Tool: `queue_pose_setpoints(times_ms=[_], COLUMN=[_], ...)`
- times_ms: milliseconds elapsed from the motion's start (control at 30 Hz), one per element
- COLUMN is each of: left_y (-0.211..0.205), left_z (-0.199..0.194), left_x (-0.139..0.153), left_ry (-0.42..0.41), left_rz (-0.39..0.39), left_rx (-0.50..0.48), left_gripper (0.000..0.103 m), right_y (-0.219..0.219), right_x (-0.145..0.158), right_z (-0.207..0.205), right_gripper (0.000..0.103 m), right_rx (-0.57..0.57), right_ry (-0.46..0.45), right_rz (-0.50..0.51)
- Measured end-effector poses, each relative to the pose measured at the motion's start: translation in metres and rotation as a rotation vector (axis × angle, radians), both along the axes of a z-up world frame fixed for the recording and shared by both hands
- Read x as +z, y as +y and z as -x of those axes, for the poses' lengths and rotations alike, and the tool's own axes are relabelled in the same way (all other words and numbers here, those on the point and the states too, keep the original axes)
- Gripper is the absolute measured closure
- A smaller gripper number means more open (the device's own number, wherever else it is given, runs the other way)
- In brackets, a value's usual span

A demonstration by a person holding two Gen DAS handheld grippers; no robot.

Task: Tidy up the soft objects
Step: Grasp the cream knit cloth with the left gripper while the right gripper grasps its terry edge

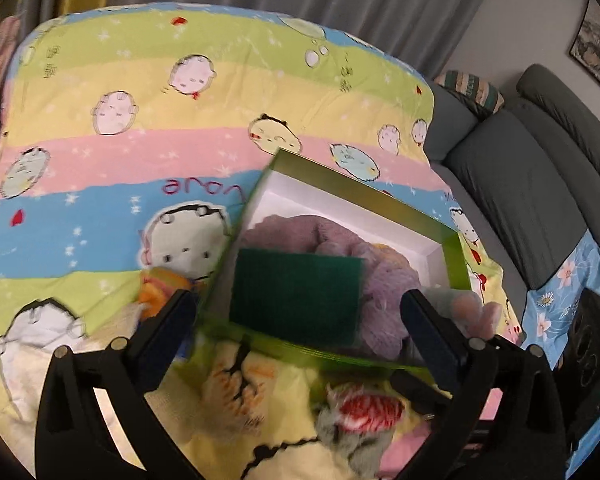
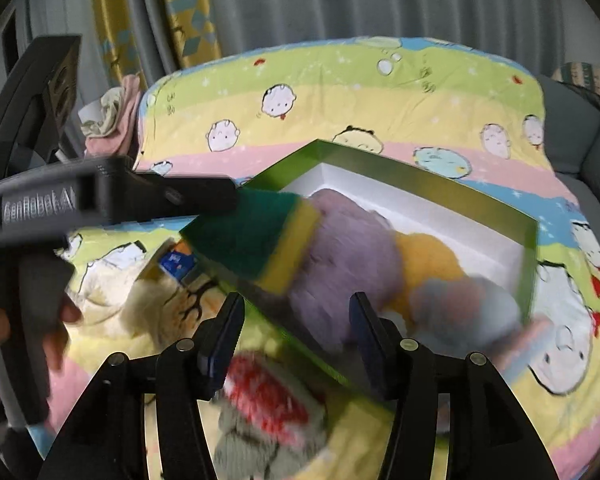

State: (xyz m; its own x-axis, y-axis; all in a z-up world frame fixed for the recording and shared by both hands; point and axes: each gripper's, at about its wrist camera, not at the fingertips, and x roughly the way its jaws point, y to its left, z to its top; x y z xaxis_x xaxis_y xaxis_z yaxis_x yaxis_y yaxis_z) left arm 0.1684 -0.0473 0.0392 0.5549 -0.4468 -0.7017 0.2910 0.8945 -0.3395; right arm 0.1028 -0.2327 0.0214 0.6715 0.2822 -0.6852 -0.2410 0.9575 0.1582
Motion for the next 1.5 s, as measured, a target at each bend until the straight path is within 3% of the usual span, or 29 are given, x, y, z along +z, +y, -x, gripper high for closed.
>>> queue_pose_setpoints(times_ms=[133, 400, 800, 1133, 1300, 1500], left_y=[0.028, 0.082, 0.144, 0.176, 0.183, 0.186], left_z=[0.021, 0.063, 0.108, 0.108, 0.099, 0.091], left_x=[0.011, 0.019, -0.016, -0.073, -0.081, -0.091], left_ry=[-0.017, -0.024, -0.05, 0.023, 0.04, 0.06], left_rz=[0.015, -0.032, -0.045, -0.065, -0.014, -0.029], left_rx=[0.035, 0.123, 0.268, 0.311, 0.308, 0.325], left_gripper=[0.001, 0.001, 0.001, 0.001, 0.001, 0.001], right_y=[-0.007, -0.002, 0.032, 0.092, 0.122, 0.153], right_x=[0.007, 0.012, -0.012, -0.03, -0.033, -0.04], right_z=[0.028, 0.07, 0.093, 0.082, 0.06, 0.031], right_gripper=[0.046, 0.045, 0.044, 0.044, 0.044, 0.044], right_rx=[-0.013, 0.0, 0.084, 0.191, 0.209, 0.25], right_ry=[-0.015, -0.03, 0.027, 0.042, 0.008, -0.033], right_rz=[-0.034, -0.1, -0.123, -0.043, 0.025, 0.104])
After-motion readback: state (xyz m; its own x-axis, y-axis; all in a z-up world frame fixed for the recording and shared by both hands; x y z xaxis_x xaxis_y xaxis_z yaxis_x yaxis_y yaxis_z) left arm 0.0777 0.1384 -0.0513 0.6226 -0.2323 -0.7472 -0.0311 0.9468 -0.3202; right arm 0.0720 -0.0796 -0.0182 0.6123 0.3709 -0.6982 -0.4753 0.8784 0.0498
